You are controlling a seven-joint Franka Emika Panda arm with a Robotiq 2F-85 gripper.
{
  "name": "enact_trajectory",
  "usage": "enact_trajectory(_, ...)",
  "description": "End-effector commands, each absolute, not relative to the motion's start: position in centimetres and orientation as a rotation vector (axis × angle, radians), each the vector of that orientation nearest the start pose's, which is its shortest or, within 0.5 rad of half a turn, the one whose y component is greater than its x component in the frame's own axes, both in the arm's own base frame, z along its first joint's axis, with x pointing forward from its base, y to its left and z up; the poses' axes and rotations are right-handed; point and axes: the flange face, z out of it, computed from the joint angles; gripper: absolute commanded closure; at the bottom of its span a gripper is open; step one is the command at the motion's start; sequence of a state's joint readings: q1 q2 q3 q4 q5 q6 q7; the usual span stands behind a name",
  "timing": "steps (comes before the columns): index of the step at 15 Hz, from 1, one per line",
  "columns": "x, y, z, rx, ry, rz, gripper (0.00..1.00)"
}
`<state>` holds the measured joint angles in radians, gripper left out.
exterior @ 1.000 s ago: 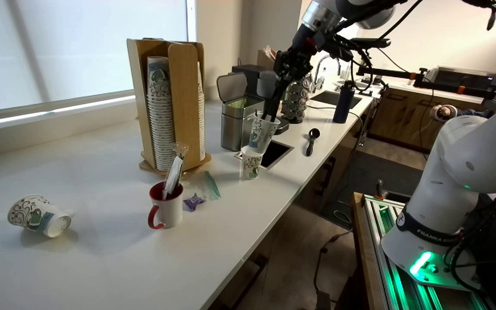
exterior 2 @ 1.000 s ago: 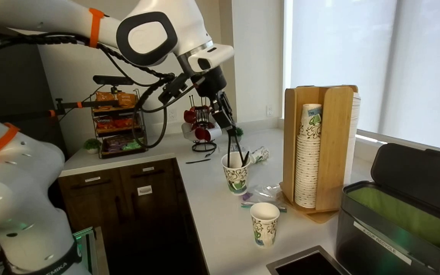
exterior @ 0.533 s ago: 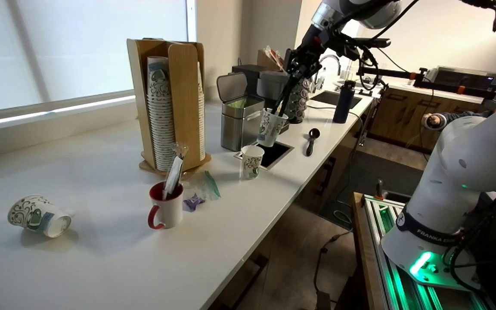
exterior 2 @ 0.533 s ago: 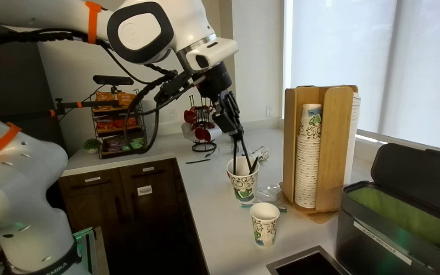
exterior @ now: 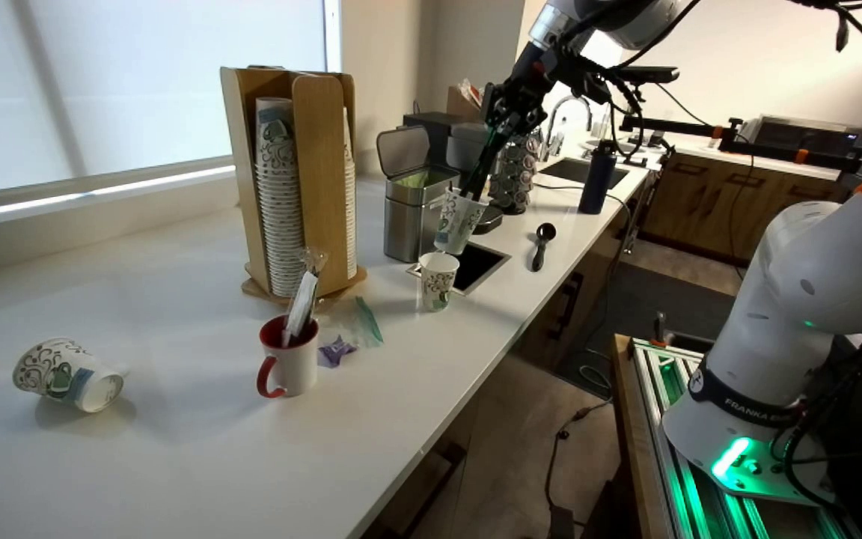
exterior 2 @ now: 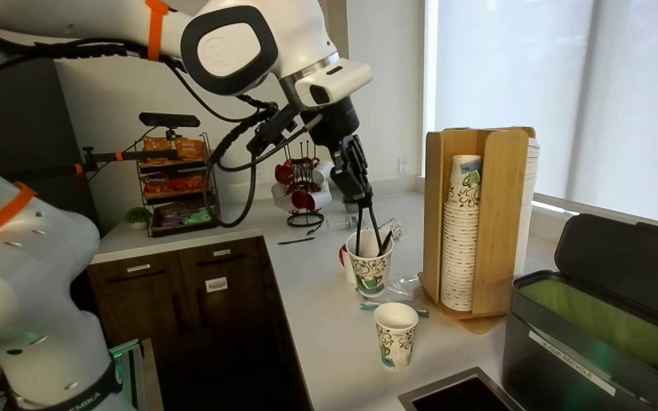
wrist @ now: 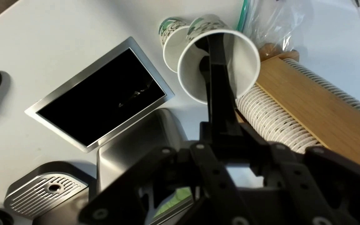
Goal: Use the tongs in the coffee cup to lift the cup and put it inside the cup on the right.
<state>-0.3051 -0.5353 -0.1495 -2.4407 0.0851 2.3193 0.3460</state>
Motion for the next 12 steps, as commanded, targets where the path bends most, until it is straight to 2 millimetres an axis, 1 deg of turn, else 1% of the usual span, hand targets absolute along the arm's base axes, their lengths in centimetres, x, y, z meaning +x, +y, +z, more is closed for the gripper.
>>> enact_trajectory(1,38.3,-19.2,53.4,-2.691,1.222,-0.616,0.93)
enact_trajectory(8,40.8,-21.6,53.9,-2.791,1.363,-0.534,0.93)
enact_trajectory(10,42.0,-21.5,54.0,-2.807,1.364,-0.505,0.93)
enact_trajectory(12,43.1,-21.0,54.2,-2.809,1.352,-0.493,0.93)
